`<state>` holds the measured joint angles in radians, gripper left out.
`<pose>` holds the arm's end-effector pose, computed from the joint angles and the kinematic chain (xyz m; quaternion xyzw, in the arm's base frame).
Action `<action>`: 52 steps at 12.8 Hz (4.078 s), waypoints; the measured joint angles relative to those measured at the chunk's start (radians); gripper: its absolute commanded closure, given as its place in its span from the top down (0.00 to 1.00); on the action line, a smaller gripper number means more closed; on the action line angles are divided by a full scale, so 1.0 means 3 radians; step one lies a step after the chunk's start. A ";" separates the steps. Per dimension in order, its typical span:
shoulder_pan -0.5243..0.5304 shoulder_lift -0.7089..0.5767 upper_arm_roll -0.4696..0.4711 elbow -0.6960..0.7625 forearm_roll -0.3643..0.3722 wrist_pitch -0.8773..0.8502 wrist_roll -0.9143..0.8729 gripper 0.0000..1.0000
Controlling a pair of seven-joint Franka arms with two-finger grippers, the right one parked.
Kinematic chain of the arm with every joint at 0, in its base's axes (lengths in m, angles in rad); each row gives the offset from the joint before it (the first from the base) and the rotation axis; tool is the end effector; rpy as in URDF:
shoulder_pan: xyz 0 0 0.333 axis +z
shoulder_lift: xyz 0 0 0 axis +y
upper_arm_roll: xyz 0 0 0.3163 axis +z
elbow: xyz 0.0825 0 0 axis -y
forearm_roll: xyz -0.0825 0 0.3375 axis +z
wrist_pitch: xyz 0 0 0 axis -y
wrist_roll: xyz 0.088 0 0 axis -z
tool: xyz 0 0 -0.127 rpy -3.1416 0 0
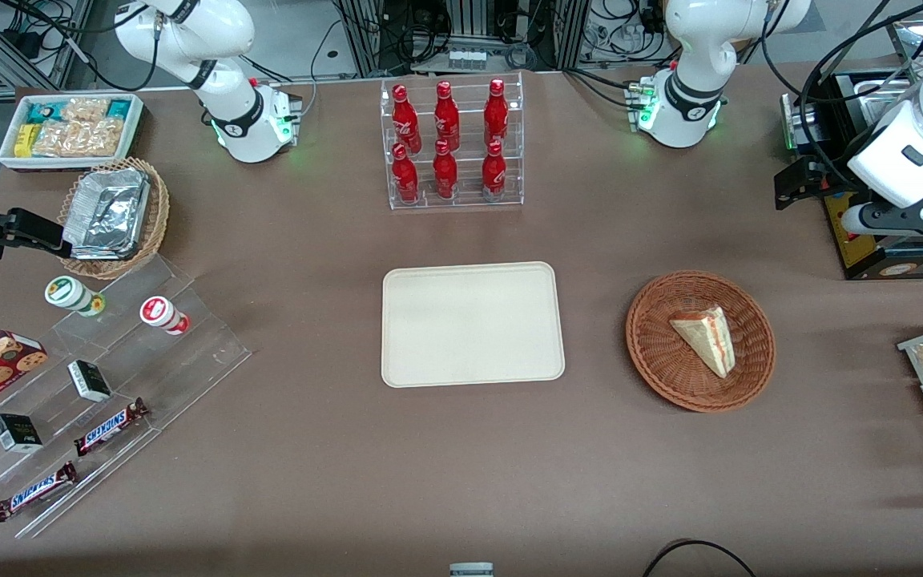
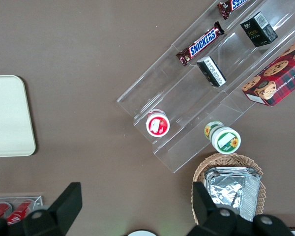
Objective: Place sandwich from basket to tray
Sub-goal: 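Move the left gripper over the wrapped sandwich in the wicker basket, then lower the left gripper and close it on the sandwich's wrapped edge, then lift the sandwich and carry it with the left gripper to the tray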
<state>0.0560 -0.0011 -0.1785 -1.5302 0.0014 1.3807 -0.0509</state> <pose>0.4806 -0.0590 0.6073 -0.9966 0.0356 0.0738 0.0072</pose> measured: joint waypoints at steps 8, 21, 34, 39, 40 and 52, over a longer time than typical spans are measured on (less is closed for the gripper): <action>-0.0002 0.0080 -0.0022 -0.0479 0.0018 0.0578 0.0003 1.00; 0.0109 0.0295 0.0028 -0.2294 0.0024 0.3218 -0.1120 1.00; 0.0092 0.0851 -0.0015 -0.2306 0.0029 0.3558 -0.2633 0.87; 0.0092 0.0932 -0.0016 -0.2271 0.0043 0.3489 -0.2563 0.00; 0.0092 0.0918 -0.0016 -0.2226 0.0079 0.3405 -0.2547 0.00; -0.1173 0.1245 -0.0081 -0.0773 0.0161 0.2207 -0.2527 0.00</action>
<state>-0.2958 0.3725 -0.2027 -1.7622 0.0496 2.0427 -0.8091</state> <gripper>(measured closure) 0.850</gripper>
